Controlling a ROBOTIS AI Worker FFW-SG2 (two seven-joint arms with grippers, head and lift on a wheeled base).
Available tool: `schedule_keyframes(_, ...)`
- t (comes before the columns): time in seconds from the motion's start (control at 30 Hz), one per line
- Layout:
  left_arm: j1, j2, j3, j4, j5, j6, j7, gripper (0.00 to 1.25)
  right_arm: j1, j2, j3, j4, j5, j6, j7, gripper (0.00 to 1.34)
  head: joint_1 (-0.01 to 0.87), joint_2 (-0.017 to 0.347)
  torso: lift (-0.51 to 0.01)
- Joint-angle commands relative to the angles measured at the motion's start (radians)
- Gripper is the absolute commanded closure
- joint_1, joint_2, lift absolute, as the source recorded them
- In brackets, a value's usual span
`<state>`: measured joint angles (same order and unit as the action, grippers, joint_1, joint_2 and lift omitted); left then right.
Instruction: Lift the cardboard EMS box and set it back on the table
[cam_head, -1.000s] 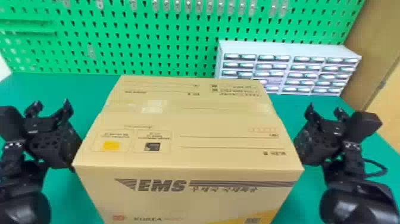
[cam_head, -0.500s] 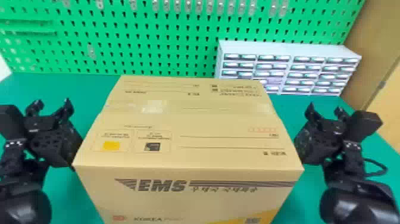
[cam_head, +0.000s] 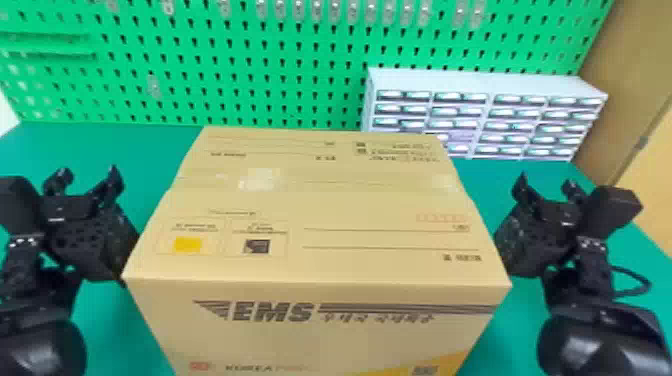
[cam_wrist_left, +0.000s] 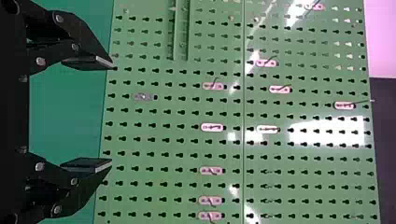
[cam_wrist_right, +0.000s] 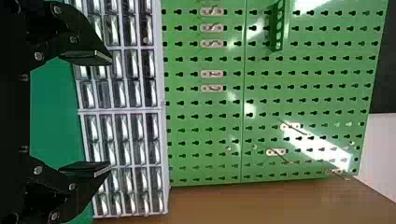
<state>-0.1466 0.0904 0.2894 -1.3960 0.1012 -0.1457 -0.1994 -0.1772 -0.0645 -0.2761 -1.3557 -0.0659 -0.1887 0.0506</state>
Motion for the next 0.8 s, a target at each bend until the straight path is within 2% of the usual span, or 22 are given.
schedule_keyframes(0.0,0.001,0.000,0.002,0.000,0.000,0.000,0.000,0.51,0.001,-0.001,0.002,0.000,0.000,0.000,0.000,0.47,0.678,-0.015,-0.095)
schedule_keyframes(0.77,0.005,0.000,0.005,-0.001,-0.001,-0.003,0.000,0.51,0.004,-0.009,0.005,-0.003,0.005,0.000,0.000,0.47,0.678,-0.015,-0.095)
